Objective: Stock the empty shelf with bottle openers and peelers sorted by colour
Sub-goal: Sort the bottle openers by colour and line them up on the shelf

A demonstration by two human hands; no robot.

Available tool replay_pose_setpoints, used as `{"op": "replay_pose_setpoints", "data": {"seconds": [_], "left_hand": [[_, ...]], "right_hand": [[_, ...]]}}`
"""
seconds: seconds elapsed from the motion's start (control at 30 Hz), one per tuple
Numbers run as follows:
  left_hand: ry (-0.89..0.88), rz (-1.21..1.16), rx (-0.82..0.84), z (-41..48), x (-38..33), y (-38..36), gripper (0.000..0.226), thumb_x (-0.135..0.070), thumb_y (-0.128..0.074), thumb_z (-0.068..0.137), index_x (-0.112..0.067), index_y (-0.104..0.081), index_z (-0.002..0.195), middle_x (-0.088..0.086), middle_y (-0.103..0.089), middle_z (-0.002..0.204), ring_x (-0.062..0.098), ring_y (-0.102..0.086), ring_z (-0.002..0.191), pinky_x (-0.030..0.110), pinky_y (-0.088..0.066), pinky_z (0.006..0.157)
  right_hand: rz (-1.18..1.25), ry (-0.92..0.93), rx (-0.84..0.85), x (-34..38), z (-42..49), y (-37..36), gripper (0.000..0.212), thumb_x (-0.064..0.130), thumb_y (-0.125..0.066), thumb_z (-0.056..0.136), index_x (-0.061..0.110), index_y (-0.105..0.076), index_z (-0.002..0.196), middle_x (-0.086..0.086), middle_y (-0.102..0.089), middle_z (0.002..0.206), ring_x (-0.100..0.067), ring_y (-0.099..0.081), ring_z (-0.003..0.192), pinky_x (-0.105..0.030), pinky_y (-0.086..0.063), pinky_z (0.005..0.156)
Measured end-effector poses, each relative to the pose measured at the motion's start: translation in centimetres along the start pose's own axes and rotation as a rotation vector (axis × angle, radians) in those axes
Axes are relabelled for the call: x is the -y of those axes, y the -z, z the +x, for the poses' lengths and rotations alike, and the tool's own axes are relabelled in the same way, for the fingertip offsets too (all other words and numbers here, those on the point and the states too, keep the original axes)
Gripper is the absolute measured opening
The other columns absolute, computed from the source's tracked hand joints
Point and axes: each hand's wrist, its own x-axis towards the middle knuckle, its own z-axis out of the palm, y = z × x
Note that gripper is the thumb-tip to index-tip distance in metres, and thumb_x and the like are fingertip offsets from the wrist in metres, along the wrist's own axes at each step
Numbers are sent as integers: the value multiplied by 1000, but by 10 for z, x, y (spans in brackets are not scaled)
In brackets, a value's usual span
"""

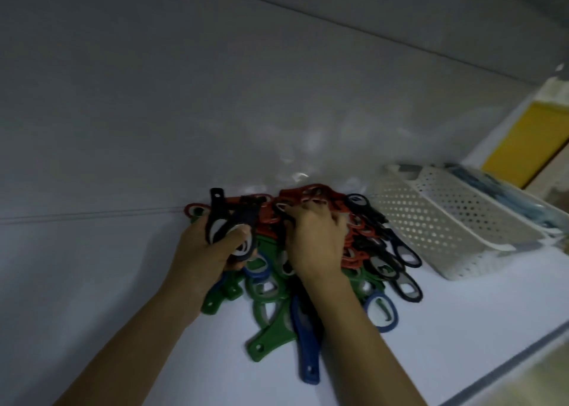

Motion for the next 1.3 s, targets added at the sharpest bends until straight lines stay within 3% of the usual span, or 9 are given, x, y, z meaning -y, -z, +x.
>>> {"op": "replay_pose_setpoints", "data": {"seconds": [0.23, 0.37, 0.43, 0.53, 0.63, 0.7, 1.0, 1.2, 1.3], "left_hand": [[59, -60, 46, -1, -2, -2, 20, -15, -60, 89, -17, -63, 108, 4, -74, 88, 18, -72, 73, 20, -55, 54], [64, -84, 64, -2, -5, 0, 22, -13, -61, 88, -20, -63, 109, 3, -74, 92, 19, -72, 78, 27, -58, 61], [80, -123, 76, -2, -7, 0, 22, -12, -60, 89, -18, -64, 109, 5, -74, 92, 19, -71, 78, 24, -56, 58], [150, -170, 44, -1, -10, -1, 16, -25, -56, 93, -18, -66, 104, 4, -75, 86, 16, -71, 72, 22, -53, 52], [200, -206, 14, 1, -14, -1, 38, -54, -51, 87, -21, -68, 96, 3, -75, 83, 14, -71, 69, 23, -52, 48], [130, -97, 59, 0, -12, 1, 41, -54, -60, 75, -23, -67, 103, 2, -74, 92, 13, -71, 75, 21, -52, 52], [-15, 90, 28, -1, -7, 1, 15, -23, -56, 93, -27, -59, 107, -1, -71, 94, 12, -70, 73, 21, -54, 53], [-171, 187, -1, -2, -8, -5, 17, -20, -57, 92, -17, -53, 109, -8, -67, 74, 1, -56, 47, 15, -40, 36], [-184, 191, 33, -8, -9, -14, 15, -19, -59, 91, -20, -54, 105, -2, -66, 77, -1, -55, 45, 15, -39, 36]], "right_hand": [[254, -14, -248, -9, -3, 7, 21, 13, -63, 82, 19, -71, 99, -2, -67, 93, -22, -58, 97, -35, -31, 93], [566, 84, -376, 1, -8, 7, 17, 14, -74, 80, 20, -76, 96, 0, -57, 81, -20, -53, 79, -40, -44, 71], [729, 161, -369, 8, -9, 8, 19, 11, -73, 81, 16, -75, 99, 0, -58, 77, -19, -56, 72, -42, -49, 64], [697, 356, -295, 11, -15, 6, 26, -3, -69, 77, 10, -75, 99, -5, -70, 87, -21, -63, 81, -41, -51, 72], [653, 480, -115, 17, -20, 4, 41, -11, -59, 74, 9, -72, 107, -6, -72, 99, -24, -63, 91, -43, -51, 80], [655, 488, -59, 19, -20, 2, 44, -12, -53, 74, 8, -71, 109, -8, -69, 99, -25, -61, 91, -42, -51, 78], [632, 262, -41, 16, -20, 18, 32, 9, -53, 92, 16, -65, 120, -4, -70, 108, -18, -65, 93, -39, -54, 78], [340, -35, -156, -41, -26, 43, 22, 23, -54, 92, 19, -69, 107, -3, -71, 98, -23, -65, 88, -36, -52, 71], [84, -249, -119, -84, -45, 47, 29, 27, -52, 92, 20, -64, 118, -8, -66, 111, -31, -58, 102, -42, -47, 84]]}}
